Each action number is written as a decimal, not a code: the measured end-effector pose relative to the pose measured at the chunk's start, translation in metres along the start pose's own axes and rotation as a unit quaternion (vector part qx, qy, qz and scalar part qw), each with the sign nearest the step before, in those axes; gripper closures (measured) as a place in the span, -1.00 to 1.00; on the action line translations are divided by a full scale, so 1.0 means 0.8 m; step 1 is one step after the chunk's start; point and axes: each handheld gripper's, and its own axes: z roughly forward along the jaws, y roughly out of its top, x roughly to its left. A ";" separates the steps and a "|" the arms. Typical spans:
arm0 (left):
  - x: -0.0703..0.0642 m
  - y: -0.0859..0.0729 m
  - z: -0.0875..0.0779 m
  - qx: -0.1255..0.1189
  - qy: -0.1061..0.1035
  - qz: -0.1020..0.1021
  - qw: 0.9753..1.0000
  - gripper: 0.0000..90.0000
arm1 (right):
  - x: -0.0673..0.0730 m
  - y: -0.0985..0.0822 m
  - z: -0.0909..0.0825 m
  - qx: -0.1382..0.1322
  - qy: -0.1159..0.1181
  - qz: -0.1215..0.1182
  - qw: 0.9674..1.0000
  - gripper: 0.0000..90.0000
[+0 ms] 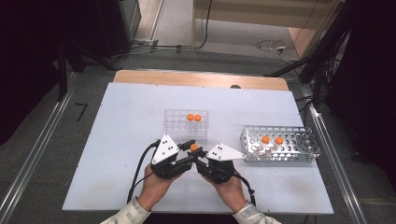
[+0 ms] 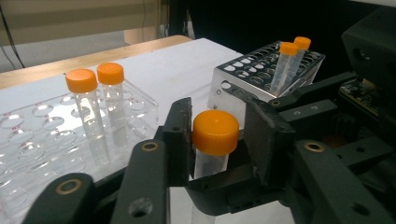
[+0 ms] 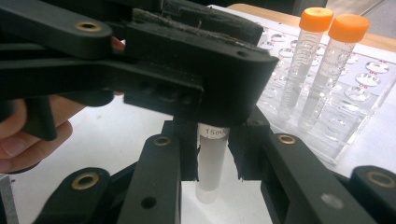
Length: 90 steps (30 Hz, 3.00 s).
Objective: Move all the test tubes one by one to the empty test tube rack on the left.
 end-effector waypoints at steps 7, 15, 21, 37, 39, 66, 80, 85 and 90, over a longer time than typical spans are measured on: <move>0.003 0.000 -0.001 0.001 0.003 -0.008 1.000 0.55 | 0.000 0.001 0.000 0.002 0.000 -0.002 1.000 0.59; 0.012 0.004 -0.004 -0.004 0.016 -0.025 1.000 0.56 | -0.008 0.000 -0.010 0.014 0.007 -0.008 1.000 -0.07; 0.026 0.011 -0.007 -0.007 0.034 -0.045 0.998 0.56 | -0.027 -0.011 -0.032 0.030 -0.004 0.000 1.000 -0.28; 0.051 0.036 -0.008 -0.010 0.068 -0.050 0.996 0.56 | -0.072 -0.074 -0.126 0.037 -0.057 0.045 0.997 -0.44; 0.053 0.041 -0.006 -0.012 0.073 -0.050 0.996 0.56 | -0.079 -0.078 -0.135 0.035 -0.066 0.057 0.996 -0.47; 0.092 0.080 0.036 -0.026 0.139 -0.037 0.989 0.56 | -0.100 -0.090 -0.153 0.025 -0.092 0.094 0.991 -0.52; 0.096 0.076 0.049 -0.027 0.149 -0.029 0.988 0.56 | -0.101 -0.091 -0.154 0.022 -0.092 0.097 0.991 -0.51; 0.092 0.071 0.053 -0.024 0.152 -0.020 0.988 0.56 | -0.100 -0.091 -0.154 0.025 -0.092 0.097 0.991 -0.51; 0.090 0.063 0.056 -0.019 0.153 -0.018 0.988 0.56 | -0.100 -0.091 -0.154 0.026 -0.093 0.096 0.991 -0.51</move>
